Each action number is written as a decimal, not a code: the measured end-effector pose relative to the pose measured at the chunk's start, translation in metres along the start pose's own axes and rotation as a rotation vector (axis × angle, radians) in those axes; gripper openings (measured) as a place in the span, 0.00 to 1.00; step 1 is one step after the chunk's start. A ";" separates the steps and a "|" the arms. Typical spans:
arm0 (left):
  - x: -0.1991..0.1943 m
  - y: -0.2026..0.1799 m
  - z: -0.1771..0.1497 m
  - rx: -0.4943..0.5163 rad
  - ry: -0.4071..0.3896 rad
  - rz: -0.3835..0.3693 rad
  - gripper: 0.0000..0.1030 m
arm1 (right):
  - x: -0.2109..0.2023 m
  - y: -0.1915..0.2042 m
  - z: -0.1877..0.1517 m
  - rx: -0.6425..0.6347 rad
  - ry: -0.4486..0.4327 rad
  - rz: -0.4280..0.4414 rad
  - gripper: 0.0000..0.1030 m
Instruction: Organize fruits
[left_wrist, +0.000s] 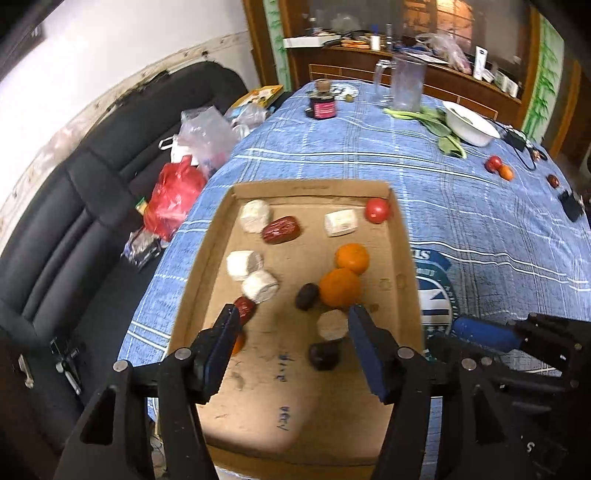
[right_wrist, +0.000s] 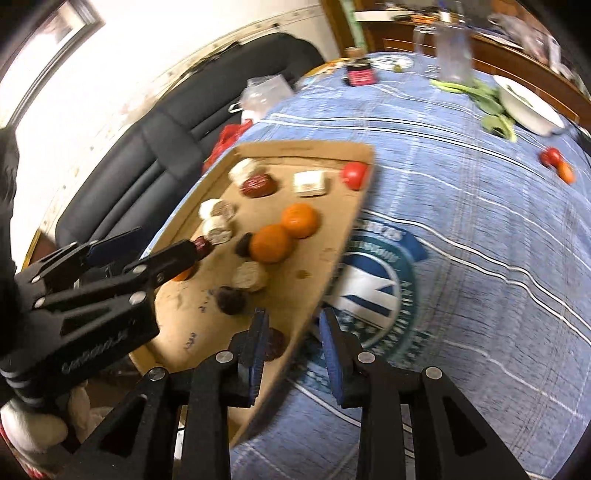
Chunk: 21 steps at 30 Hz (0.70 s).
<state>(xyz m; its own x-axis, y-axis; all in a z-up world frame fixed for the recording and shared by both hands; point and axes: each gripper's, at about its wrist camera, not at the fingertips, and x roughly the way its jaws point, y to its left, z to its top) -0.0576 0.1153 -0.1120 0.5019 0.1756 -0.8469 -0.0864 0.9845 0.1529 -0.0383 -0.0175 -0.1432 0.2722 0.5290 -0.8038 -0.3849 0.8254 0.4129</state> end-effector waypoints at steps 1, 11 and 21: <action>-0.001 -0.005 0.001 0.009 -0.003 0.001 0.60 | -0.002 -0.003 -0.001 0.006 -0.003 -0.003 0.31; -0.015 -0.047 0.007 0.060 -0.050 -0.007 0.63 | -0.036 -0.036 -0.010 0.048 -0.049 -0.046 0.36; -0.034 -0.077 0.007 0.082 -0.114 0.002 0.63 | -0.059 -0.060 -0.018 0.085 -0.077 -0.075 0.37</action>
<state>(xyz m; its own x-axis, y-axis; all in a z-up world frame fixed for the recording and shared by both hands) -0.0621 0.0333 -0.0918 0.5971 0.1716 -0.7836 -0.0196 0.9797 0.1996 -0.0471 -0.1018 -0.1287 0.3655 0.4763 -0.7997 -0.2859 0.8751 0.3905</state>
